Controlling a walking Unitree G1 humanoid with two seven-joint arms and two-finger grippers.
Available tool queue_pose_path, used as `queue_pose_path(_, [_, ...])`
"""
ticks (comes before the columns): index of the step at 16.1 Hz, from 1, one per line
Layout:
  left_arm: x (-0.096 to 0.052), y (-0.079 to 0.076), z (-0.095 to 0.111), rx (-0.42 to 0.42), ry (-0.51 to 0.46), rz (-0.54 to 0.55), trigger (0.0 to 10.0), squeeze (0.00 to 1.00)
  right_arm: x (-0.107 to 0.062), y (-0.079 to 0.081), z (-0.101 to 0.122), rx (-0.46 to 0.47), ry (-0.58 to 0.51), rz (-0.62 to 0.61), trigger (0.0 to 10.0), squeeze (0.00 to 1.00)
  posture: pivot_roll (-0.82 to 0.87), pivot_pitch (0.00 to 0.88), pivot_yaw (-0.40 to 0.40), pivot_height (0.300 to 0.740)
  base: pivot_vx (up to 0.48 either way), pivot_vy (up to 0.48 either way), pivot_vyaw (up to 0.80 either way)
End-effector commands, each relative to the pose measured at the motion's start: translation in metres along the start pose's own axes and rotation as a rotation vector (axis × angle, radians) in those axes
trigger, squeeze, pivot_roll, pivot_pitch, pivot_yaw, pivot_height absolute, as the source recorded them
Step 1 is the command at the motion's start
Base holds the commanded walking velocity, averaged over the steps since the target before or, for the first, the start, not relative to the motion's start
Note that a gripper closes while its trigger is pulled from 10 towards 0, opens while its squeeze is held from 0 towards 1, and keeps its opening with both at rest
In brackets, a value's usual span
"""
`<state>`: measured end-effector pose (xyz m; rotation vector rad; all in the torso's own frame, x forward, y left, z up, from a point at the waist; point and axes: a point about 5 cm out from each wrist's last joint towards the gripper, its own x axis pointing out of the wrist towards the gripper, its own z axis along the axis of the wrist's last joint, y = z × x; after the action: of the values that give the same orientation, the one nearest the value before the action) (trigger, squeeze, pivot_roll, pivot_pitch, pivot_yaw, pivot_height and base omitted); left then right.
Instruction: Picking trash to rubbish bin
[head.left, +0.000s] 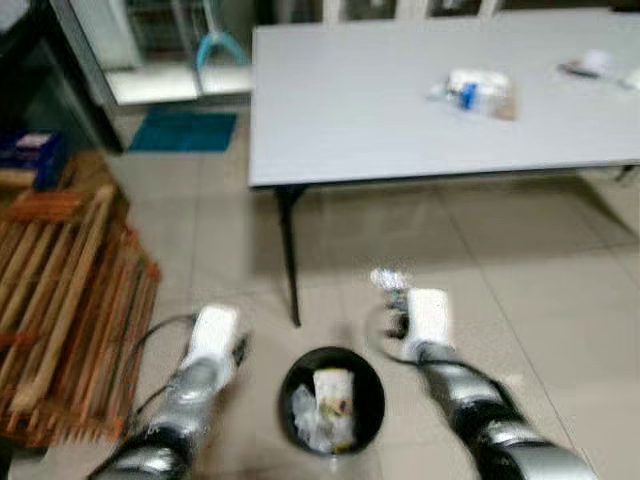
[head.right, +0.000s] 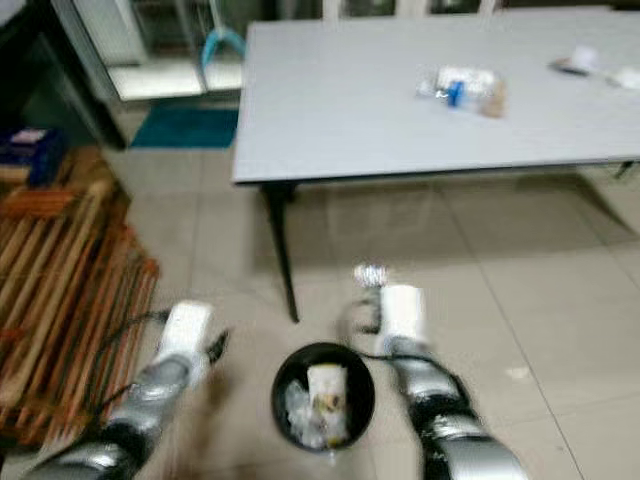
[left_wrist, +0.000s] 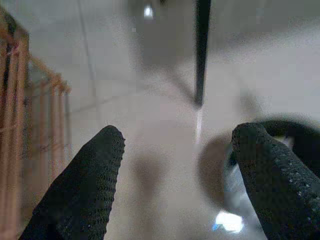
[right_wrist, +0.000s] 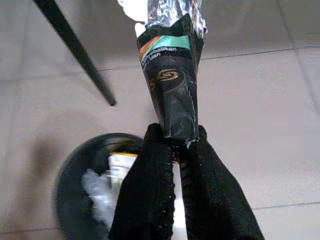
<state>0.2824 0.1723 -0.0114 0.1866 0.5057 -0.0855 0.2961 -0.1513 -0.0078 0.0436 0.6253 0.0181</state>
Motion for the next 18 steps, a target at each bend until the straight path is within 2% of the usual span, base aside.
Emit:
queue_pose_path(1, [-0.0071, 0.0140, -0.0183, 0.001, 0.061, 0.043, 10.0, 0.00, 0.0009, 0.0156, 0.0020, 0.009, -0.010, 0.039, 10.0, 0.00, 0.03, 0.062, 0.030, 0.740, 0.000, 0.000, 0.00])
queue_pose_path(14, [-0.0079, 0.0117, -0.0211, -0.003, 0.068, 0.036, 10.0, 0.00, 0.0006, 0.0151, 0.0000, 0.009, -0.003, 0.042, 10.0, 0.00, 0.03, 0.063, 0.025, 0.740, 0.000, 0.000, 0.00])
queue_pose_path(18, [-0.0092, 0.0128, -0.0241, 0.007, 0.078, 0.041, 10.0, 0.00, 0.0003, 0.0195, -0.0028, 0.003, 0.011, 0.064, 10.0, 0.00, 0.03, 0.070, 0.026, 0.740, 0.000, 0.000, 0.00])
